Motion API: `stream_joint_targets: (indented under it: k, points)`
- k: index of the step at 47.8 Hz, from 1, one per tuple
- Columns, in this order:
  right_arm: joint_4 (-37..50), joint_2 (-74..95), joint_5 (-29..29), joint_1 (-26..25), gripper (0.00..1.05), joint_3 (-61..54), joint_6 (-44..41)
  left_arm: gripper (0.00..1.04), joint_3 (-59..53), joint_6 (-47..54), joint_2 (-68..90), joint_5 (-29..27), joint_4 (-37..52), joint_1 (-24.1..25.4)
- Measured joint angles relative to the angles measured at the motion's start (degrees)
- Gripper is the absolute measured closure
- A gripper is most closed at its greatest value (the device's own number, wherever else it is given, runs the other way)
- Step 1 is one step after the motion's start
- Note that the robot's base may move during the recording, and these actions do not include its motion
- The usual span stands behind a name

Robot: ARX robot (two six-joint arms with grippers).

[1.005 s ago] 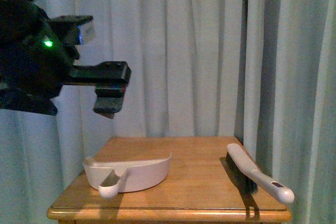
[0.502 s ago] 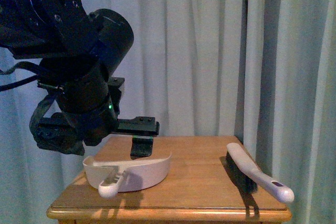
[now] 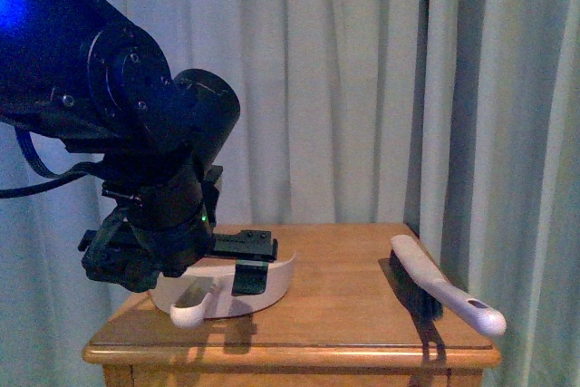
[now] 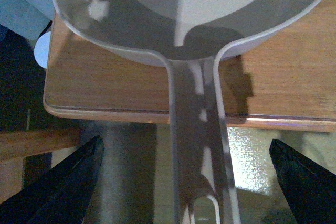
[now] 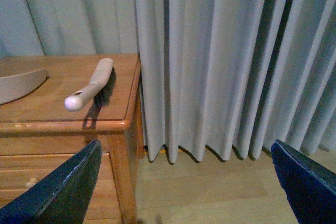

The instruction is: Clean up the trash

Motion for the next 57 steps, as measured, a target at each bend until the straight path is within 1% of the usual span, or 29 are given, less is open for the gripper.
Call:
stream_joint_targets:
  k: [24, 53, 55, 57]
  points:
    - [0.0, 0.0, 0.0, 0.0, 0.07, 0.0, 0.0, 0.08, 0.17, 1.68, 2.23, 0.44, 2.12, 1.01]
    - [0.0, 0.0, 0.0, 0.0, 0.07, 0.0, 0.0, 0.08, 0.15, 1.77, 4.22, 1.25, 3.54, 1.01]
    - [0.0, 0.0, 0.0, 0.0, 0.07, 0.0, 0.0, 0.1, 0.13, 1.84, 4.22, 1.2, 3.54, 1.01]
    - [0.0, 0.0, 0.0, 0.0, 0.07, 0.0, 0.0, 0.17, 0.13, 1.84, 4.22, 1.22, 3.54, 1.01]
